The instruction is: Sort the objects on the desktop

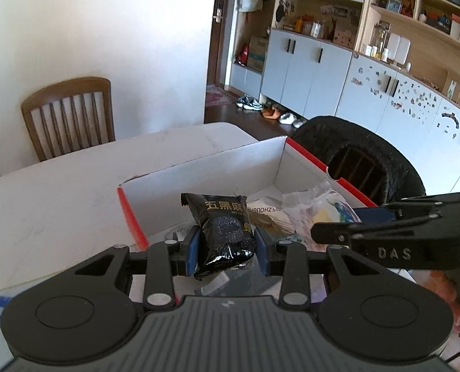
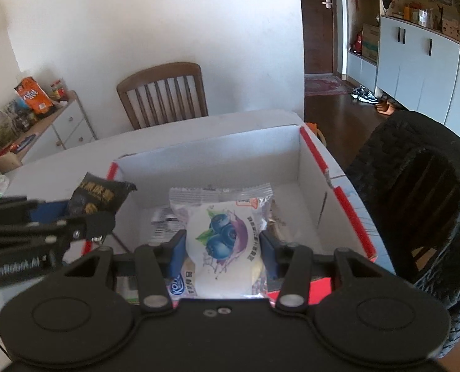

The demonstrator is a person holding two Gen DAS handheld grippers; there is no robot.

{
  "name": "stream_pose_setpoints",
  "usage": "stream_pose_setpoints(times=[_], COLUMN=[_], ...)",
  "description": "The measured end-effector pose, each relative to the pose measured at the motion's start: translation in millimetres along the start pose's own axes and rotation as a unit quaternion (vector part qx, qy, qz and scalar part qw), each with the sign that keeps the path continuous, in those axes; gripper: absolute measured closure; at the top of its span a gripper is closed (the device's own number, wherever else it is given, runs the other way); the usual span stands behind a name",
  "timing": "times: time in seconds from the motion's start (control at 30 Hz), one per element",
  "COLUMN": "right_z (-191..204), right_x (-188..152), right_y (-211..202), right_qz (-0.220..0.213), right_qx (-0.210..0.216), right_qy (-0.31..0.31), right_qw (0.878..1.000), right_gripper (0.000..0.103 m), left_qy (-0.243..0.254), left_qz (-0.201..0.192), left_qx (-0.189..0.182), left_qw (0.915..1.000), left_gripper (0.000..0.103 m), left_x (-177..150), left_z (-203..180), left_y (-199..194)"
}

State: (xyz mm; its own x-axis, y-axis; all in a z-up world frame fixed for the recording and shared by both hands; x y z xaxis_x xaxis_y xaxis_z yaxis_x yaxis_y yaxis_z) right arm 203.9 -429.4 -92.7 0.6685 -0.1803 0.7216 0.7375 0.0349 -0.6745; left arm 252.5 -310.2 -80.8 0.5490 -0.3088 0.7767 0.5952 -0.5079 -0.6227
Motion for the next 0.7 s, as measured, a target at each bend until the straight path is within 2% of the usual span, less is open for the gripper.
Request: stream_pose_setpoints(times=[0.27,0.7], right_z=[-7,-12], right_x=[5,8], right_y=[22,46], right_qz=[0.006,0.021], right_qx=[-0.01,-0.015], right_qy=[-0.015,-0.031], right_qw=[1.0,0.999], right_gripper=[0.055,0.055], left_qy=[0.014,0.03], left_qz=[0.036,0.071], left_qx=[0.003,0.006], left_qw=[0.9993,0.997], left_gripper=[0.068,0.068], left_x=[7,8], left_z=[6,6], left_y=[42,78])
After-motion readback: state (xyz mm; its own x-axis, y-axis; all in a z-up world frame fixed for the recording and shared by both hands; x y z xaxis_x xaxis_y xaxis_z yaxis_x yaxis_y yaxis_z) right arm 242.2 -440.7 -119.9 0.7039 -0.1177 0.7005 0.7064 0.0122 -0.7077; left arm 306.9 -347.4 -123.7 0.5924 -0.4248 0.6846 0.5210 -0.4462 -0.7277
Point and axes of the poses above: each gripper's, at about its wrist camera, not at the fingertips, and y roughly the way its jaws point, z to its left, x to its top, the point moved 8 cm from there along y, roughly the way its jaws point, and after that the axes turned 2 degrees about -z, right-handed, at the moved point
